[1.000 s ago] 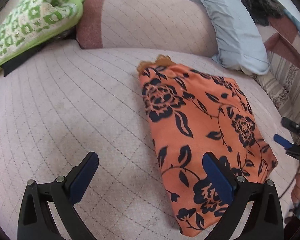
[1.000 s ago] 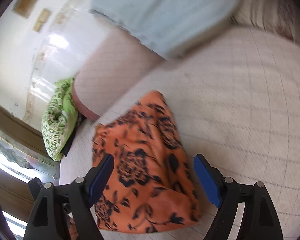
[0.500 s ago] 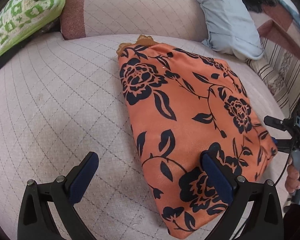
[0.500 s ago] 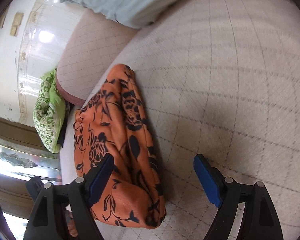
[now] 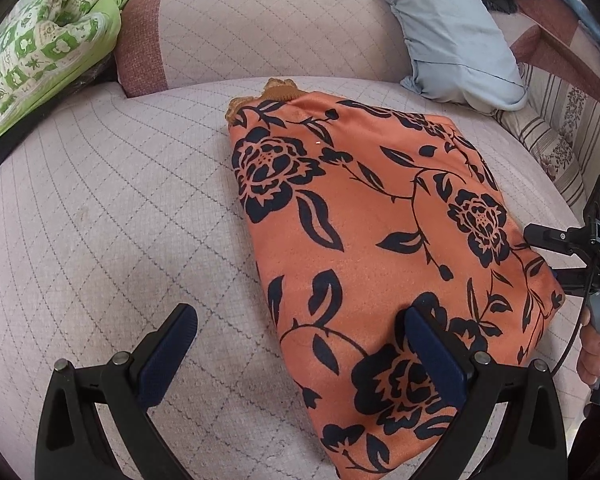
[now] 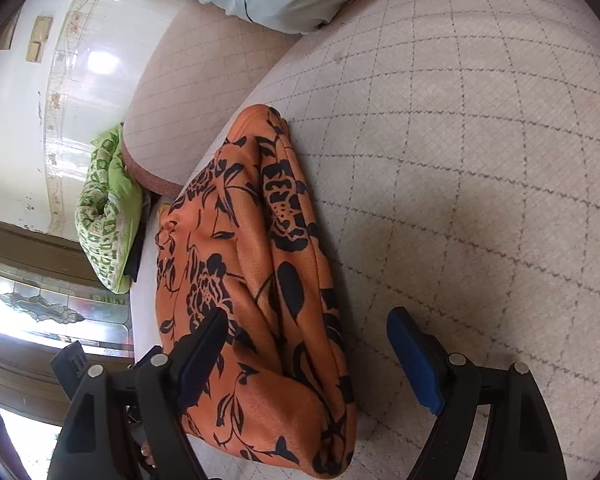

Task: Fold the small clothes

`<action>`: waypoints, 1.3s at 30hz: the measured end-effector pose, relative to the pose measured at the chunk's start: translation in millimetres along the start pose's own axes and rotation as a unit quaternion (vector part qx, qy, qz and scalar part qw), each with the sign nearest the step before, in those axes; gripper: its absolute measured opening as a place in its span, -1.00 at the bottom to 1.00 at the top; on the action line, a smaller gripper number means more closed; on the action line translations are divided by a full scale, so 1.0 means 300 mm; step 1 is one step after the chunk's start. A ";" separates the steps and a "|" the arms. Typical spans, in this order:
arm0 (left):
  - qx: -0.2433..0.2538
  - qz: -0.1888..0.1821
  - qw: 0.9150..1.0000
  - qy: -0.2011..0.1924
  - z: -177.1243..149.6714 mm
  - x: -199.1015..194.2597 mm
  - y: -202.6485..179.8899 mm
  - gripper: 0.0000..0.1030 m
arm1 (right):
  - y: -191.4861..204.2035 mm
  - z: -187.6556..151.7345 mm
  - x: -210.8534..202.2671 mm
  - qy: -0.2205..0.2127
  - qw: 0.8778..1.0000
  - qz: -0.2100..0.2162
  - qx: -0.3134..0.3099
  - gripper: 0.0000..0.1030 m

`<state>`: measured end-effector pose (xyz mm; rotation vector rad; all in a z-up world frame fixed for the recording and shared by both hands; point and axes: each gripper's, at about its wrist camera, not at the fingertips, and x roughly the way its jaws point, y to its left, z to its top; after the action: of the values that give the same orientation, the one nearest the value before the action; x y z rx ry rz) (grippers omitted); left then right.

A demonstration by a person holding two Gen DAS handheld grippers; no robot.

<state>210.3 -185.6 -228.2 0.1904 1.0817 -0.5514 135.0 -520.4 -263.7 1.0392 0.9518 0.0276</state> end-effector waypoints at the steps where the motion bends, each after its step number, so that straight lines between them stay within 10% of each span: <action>1: 0.000 0.000 1.000 0.000 0.000 0.000 0.000 1.00 | 0.001 0.000 0.002 0.001 1.000 0.002 -0.001 0.64; 18: -0.014 -0.079 0.996 0.036 0.000 0.108 -0.063 1.00 | 0.124 -0.043 0.166 0.007 0.995 0.093 -0.035 0.64; 21: -0.021 -0.094 0.995 0.027 -0.001 0.109 -0.050 1.00 | 0.121 -0.049 0.174 0.007 0.994 0.107 -0.019 0.20; 23: -0.036 -0.106 0.994 0.018 0.000 0.101 -0.030 0.84 | 0.097 -0.055 0.182 0.011 0.992 0.124 0.011 -0.10; 32: -0.025 -0.088 0.996 -0.019 -0.004 0.023 -0.005 -0.04 | 0.258 -0.103 0.130 -0.033 0.996 0.068 -0.048 -0.18; 39: -0.023 -0.075 0.996 -0.033 -0.019 -0.044 0.014 -0.20 | 0.386 -0.151 0.074 -0.055 0.992 0.058 -0.098 -0.22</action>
<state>203.5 -175.3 -219.8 0.0492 1.0492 -0.6625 164.1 -415.3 -199.8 0.9039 0.7718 0.1553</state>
